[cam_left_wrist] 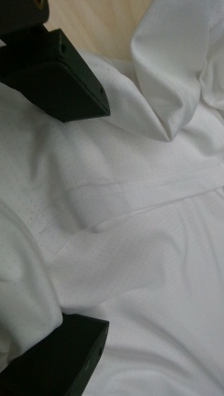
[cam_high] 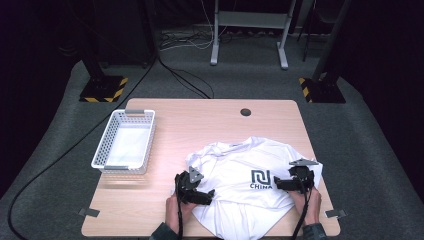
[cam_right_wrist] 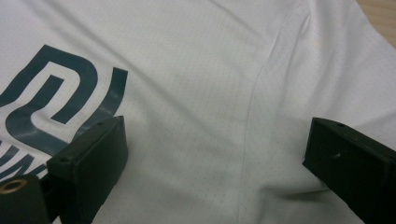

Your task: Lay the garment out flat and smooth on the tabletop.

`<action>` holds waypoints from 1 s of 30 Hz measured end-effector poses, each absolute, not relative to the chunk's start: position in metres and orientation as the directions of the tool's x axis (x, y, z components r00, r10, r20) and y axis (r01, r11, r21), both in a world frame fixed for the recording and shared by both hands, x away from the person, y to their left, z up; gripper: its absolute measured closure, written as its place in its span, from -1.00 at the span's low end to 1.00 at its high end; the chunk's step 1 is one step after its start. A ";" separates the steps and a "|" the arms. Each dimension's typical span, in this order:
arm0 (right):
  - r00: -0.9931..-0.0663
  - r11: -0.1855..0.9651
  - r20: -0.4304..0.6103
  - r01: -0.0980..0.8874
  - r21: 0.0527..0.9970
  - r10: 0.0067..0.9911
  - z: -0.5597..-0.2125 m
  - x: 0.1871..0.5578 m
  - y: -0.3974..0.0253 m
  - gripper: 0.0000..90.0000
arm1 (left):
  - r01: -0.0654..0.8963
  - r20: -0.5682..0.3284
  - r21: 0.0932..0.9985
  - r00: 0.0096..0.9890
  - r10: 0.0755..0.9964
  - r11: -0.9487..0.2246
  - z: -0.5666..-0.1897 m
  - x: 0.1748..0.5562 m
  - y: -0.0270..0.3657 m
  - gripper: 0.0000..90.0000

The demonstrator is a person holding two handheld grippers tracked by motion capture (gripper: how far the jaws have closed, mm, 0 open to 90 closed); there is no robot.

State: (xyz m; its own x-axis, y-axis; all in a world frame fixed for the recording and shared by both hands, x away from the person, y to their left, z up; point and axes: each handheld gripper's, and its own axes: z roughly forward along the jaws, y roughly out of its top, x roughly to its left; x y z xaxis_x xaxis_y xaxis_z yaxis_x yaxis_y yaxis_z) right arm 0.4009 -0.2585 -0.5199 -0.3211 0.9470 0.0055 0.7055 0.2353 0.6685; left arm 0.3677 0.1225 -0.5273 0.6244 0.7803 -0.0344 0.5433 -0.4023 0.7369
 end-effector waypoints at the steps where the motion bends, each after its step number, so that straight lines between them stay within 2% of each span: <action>1: -0.318 0.232 0.006 0.702 0.673 0.948 -0.520 0.401 -0.262 -0.89 | 0.540 -0.045 0.743 0.630 0.775 -0.395 -0.526 0.367 0.122 -0.91; 3: -0.313 0.223 0.008 0.693 0.686 0.950 -0.522 0.401 -0.265 -0.89 | 0.530 -0.056 0.764 0.622 0.781 -0.367 -0.522 0.366 0.123 -0.87; 11: -0.310 0.214 0.008 0.673 0.708 0.951 -0.524 0.400 -0.268 -0.89 | 0.500 0.004 0.776 0.605 0.796 -0.384 -0.499 0.370 0.116 -0.65; 18: -0.309 0.213 0.007 0.669 0.712 0.951 -0.524 0.401 -0.268 -0.89 | 0.585 -0.010 0.691 0.596 0.803 -0.425 -0.509 0.397 0.107 -0.35; 25: -0.309 0.212 0.007 0.668 0.714 0.951 -0.525 0.400 -0.268 -0.89 | 0.598 -0.027 0.704 0.562 0.826 -0.384 -0.512 0.399 0.116 0.40; 26: -0.309 0.212 0.006 0.667 0.714 0.951 -0.525 0.400 -0.268 -0.89 | 0.598 -0.029 0.706 0.560 0.828 -0.379 -0.512 0.399 0.120 0.40; 30: -0.308 0.211 0.006 0.667 0.715 0.951 -0.525 0.400 -0.268 -0.89 | 0.592 -0.023 0.722 0.537 0.843 -0.357 -0.513 0.399 0.130 0.75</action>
